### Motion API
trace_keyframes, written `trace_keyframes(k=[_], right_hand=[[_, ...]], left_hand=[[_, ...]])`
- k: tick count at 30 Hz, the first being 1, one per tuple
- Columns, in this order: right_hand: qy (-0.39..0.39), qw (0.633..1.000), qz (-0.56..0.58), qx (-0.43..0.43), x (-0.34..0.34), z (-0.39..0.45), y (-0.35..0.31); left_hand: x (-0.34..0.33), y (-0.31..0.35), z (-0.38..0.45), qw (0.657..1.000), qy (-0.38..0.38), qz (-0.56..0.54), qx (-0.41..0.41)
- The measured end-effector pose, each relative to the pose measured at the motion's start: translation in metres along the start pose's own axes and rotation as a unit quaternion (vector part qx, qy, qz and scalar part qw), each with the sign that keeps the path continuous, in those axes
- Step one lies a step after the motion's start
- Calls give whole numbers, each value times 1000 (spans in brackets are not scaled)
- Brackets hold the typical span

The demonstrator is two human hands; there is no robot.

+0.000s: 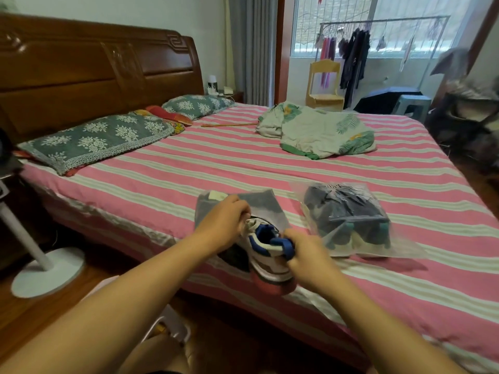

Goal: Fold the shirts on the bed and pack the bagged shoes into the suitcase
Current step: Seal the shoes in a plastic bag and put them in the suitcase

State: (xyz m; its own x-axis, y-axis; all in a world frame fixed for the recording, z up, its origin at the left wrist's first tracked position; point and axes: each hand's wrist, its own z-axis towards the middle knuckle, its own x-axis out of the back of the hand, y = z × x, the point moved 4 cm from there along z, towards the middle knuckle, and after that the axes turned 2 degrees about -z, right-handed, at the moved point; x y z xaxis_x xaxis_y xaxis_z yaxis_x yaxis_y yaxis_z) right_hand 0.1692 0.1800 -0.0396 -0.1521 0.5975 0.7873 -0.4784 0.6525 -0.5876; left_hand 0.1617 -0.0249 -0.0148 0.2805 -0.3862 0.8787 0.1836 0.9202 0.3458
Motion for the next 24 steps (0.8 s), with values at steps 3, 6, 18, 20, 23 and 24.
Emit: trace_keyframes(k=[3,6,18,20,23,24], right_hand=[[71,996,-50,-8,-14,-2,1],[115,992,-52,10,-33,2,4],[136,960,-187,159,-49,27,37],[153,956,-186,165,-53,34,41],[161,949,-216,164,-60,55,43],[171,947,-220,158,-60,64,42]], left_hand=[[3,6,-15,999,30,21,-18],[-1,15,-19,993,44,92,-55],[-61,-9,-34,986,-45,98,124],[-62,-5,-24,991,-28,7,133],[-64,4,-13,994,-30,-23,102],[-63,5,-12,995,-33,-10,96]])
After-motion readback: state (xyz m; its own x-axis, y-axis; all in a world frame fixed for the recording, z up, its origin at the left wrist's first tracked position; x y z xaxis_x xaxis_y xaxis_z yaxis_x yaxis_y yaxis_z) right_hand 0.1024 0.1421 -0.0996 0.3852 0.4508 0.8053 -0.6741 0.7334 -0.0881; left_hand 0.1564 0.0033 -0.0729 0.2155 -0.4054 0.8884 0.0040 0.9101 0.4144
